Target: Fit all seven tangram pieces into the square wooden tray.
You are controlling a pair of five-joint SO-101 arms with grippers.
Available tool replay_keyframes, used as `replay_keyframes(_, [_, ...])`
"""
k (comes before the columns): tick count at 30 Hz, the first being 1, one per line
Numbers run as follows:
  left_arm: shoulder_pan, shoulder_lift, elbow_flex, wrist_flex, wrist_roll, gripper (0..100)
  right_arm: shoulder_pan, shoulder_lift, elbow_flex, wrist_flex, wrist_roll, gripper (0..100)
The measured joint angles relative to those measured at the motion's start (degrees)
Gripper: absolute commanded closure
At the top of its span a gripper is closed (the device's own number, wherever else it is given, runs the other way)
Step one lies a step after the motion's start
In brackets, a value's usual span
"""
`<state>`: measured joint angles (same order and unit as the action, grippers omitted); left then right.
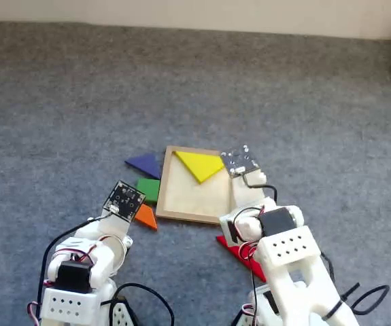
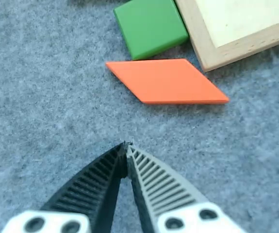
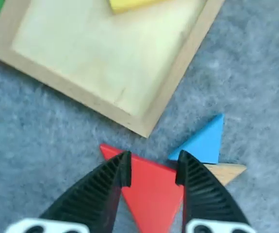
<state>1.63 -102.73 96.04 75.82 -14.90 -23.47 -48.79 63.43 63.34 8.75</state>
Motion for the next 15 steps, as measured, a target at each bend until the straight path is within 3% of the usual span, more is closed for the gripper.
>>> replay_keyframes(5, [0.0, 0.0, 0.0, 0.0, 0.0, 100, -2.46, 4.75, 1.76, 0.0, 1.32, 71.4])
replay_keyframes(15, [0.0, 0.0, 0.0, 0.0, 0.0, 100, -3.34, 21.45, -2.02, 3.16, 1.41, 71.3])
